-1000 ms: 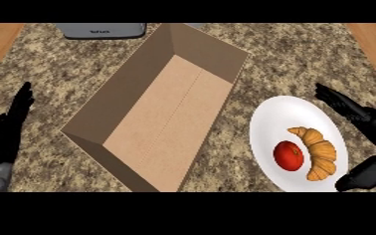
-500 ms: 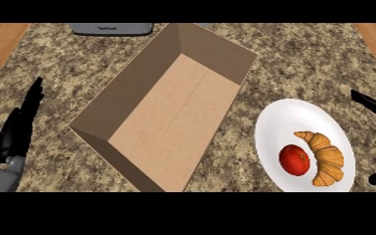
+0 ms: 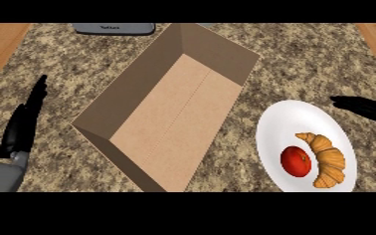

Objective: Pick the croissant from the plate and place it in the cardboard box

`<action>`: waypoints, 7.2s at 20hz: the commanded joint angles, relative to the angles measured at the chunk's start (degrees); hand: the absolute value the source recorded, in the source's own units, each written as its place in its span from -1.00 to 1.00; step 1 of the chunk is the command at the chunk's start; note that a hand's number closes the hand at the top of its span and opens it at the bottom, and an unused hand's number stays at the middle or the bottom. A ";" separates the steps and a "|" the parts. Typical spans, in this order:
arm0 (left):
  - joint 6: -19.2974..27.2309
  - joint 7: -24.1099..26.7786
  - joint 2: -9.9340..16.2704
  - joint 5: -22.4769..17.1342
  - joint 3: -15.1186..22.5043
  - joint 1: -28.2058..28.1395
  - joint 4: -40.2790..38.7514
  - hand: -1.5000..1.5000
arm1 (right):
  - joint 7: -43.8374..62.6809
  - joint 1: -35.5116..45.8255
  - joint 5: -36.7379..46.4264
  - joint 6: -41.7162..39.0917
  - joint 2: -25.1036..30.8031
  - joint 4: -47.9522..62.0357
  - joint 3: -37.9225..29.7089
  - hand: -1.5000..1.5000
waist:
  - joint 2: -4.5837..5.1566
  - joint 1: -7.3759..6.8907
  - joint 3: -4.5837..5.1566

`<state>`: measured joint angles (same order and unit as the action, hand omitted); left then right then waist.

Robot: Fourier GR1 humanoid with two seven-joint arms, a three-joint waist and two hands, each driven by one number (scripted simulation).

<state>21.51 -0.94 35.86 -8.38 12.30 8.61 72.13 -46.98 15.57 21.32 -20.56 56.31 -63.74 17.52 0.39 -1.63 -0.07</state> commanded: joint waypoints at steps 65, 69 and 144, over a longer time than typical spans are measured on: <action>-11.63 -3.52 -7.90 13.09 -16.47 -4.57 5.08 0.00 | 36.58 -2.75 28.67 8.04 -29.53 -16.54 -8.45 1.00 | -0.74 2.14 0.12; -11.18 0.89 -9.80 14.03 -16.42 -4.10 0.34 0.00 | 38.07 -3.92 30.61 13.16 -27.97 -22.19 -11.89 1.00 | -0.56 2.55 0.13; -13.69 0.28 -14.26 20.33 -20.57 -3.75 1.43 0.00 | 41.67 45.41 -28.28 36.79 -44.50 20.31 -5.88 -1.00 | -0.37 1.73 0.08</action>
<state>7.12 -3.25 22.12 11.26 -7.78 6.08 75.82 -4.13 63.55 -4.92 20.66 7.02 -41.22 14.97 0.09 -0.64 -0.02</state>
